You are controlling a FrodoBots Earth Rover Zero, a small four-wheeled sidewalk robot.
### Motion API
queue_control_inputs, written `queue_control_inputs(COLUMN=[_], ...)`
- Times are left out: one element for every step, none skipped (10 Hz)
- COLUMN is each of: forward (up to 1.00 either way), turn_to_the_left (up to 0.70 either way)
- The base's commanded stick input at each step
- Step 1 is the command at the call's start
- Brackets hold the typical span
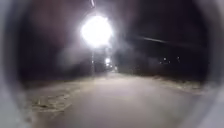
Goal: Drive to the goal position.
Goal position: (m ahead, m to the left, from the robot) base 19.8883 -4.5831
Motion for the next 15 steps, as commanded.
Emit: queue_control_inputs(forward=[1.0,1.0,1.0,1.0,1.0,1.0,1.0,1.0,1.0,1.0,1.0,1.0,1.0,1.0,1.0], turn_to_the_left=[0.0,0.0,0.0,0.0,0.0,0.0,0.0,0.0,0.0,0.0,0.0,0.0,0.0,0.0,0.0])
